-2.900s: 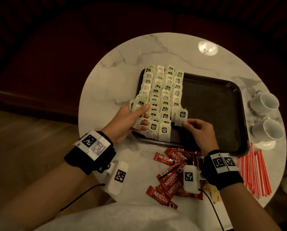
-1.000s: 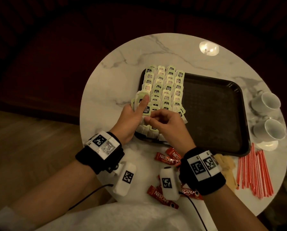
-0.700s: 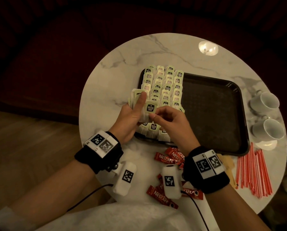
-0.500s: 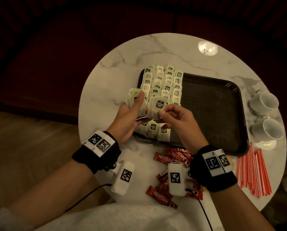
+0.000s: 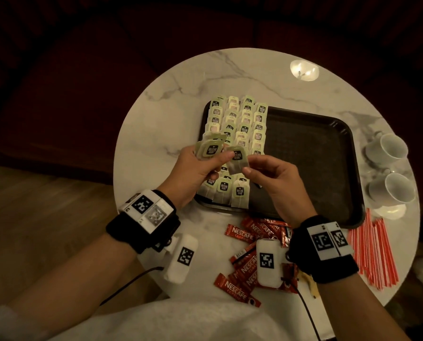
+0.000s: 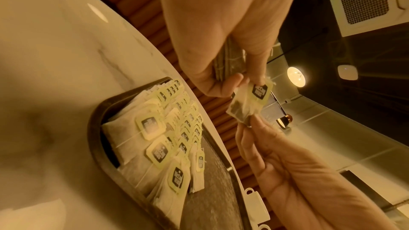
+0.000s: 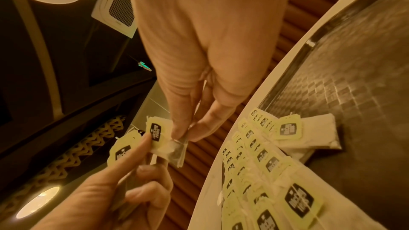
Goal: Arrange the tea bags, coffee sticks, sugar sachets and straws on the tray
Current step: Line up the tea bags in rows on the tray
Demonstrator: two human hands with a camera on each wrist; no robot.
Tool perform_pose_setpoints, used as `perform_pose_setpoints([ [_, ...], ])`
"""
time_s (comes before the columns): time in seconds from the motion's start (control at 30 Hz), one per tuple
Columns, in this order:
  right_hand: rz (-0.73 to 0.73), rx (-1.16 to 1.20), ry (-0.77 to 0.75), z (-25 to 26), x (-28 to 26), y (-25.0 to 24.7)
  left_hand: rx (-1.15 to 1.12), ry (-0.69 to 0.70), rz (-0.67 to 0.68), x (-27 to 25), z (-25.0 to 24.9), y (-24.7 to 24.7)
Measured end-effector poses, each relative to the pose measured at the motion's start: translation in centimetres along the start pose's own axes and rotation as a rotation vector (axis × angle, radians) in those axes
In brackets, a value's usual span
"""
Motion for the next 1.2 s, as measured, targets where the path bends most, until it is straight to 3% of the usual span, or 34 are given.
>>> perform_pose_setpoints([
  [0.33, 0.011, -0.061, -0.003, 0.2, -0.3, -0.9, 0.005, -0.072, 0.048, 0.0, 0.6, 0.2],
  [0.53, 0.03, -0.084, -0.036, 0.3, -0.2, -1.5, 0.028, -0.046, 0.048, -0.1, 0.4, 0.5],
  [0.73, -0.191, -0.147, 0.16, -3.7, 1.0, -5.6, 0.061, -0.057, -0.01, 0.2, 0.9, -0.7],
  [0.9, -0.159, -0.29, 0.384, -8.2, 2.4, -6.8, 0.051, -0.065, -0.069, 0.4, 1.3, -1.7],
  [1.2, -0.159, -0.502, 0.402, -9.2, 2.9, -6.2, 0.064, -0.095, -0.073, 0.1, 1.6, -1.8],
])
Point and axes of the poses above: each hand's wrist, its own x-axis towards the middle knuckle, its own y-axis out of the palm, z = x × y, the point moved 8 cm from there along x, towards the middle knuckle, and after that the axes turned 6 degrees about -x, right-handed, at the moved point
